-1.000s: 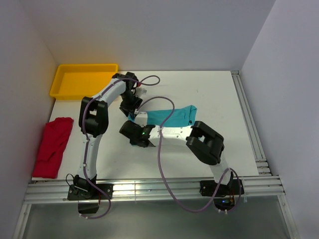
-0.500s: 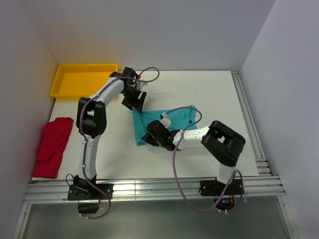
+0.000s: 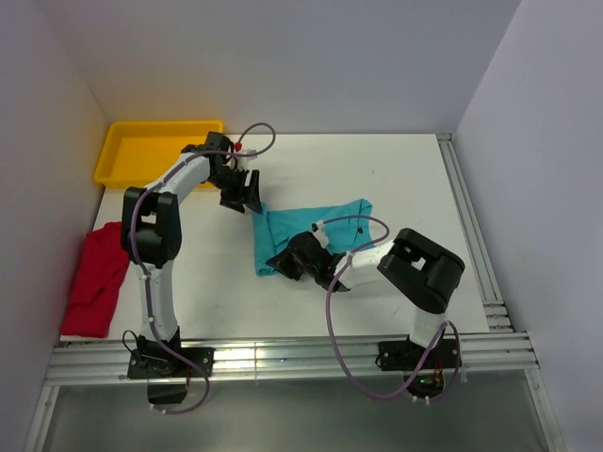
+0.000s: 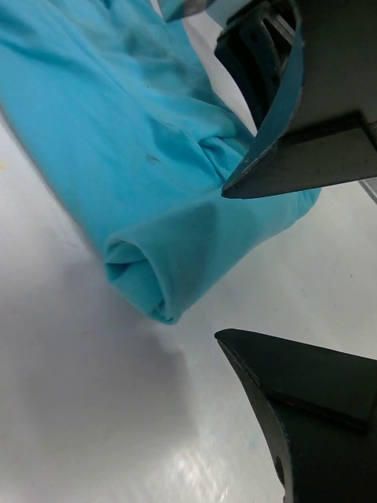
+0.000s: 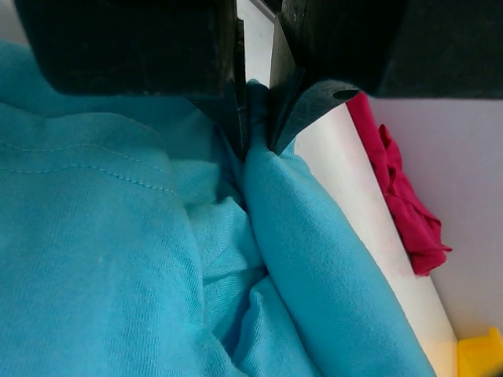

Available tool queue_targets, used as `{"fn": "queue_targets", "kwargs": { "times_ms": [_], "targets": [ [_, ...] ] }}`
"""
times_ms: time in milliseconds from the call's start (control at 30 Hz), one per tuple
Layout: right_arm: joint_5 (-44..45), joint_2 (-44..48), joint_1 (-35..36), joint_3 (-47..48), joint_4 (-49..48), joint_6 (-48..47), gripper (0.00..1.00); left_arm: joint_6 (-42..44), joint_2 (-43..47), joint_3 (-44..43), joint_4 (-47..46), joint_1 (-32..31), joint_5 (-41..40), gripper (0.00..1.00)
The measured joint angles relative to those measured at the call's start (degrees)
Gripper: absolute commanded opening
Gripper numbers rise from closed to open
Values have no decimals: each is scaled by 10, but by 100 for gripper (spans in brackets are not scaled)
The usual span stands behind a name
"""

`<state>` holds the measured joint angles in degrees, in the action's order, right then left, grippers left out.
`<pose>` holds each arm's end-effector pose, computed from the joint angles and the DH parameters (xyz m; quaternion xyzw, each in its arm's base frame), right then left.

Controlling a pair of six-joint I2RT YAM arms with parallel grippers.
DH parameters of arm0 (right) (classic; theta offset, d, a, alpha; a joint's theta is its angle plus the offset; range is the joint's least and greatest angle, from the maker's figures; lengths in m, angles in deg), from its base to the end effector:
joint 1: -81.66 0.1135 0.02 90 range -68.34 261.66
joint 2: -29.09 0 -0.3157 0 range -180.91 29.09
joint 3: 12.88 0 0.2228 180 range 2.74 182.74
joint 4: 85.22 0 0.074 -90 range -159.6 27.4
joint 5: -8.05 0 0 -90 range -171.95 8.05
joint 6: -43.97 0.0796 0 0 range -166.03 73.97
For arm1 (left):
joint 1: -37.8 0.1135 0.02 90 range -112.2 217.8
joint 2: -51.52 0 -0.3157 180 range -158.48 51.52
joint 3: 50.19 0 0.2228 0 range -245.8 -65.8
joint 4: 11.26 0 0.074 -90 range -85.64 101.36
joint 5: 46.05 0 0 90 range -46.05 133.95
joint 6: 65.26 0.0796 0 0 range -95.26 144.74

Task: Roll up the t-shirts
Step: Roll the tshirt

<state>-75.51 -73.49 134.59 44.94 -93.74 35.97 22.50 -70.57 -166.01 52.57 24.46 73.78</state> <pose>0.2304 0.2902 0.1742 0.2481 0.8557 0.3977 0.2193 0.4364 -0.1442 0.2221 0.1363 0.9430 -0.2738 0.1311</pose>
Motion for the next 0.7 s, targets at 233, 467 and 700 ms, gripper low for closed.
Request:
{"fn": "queue_targets", "kwargs": {
  "times_ms": [233, 467, 700],
  "targets": [
    [-19, -23, -6, -9, -38, 25, 1, 1, 0, 59, -10, -6, 24, 72],
    [-29, -26, -10, -14, -56, 36, 0, 1, -2, 61, -21, -6, 44, 69],
    [-33, -30, -11, -21, -73, 41, 0, 0, -28, 59, -26, -6, 51, 58]
  ]
}}
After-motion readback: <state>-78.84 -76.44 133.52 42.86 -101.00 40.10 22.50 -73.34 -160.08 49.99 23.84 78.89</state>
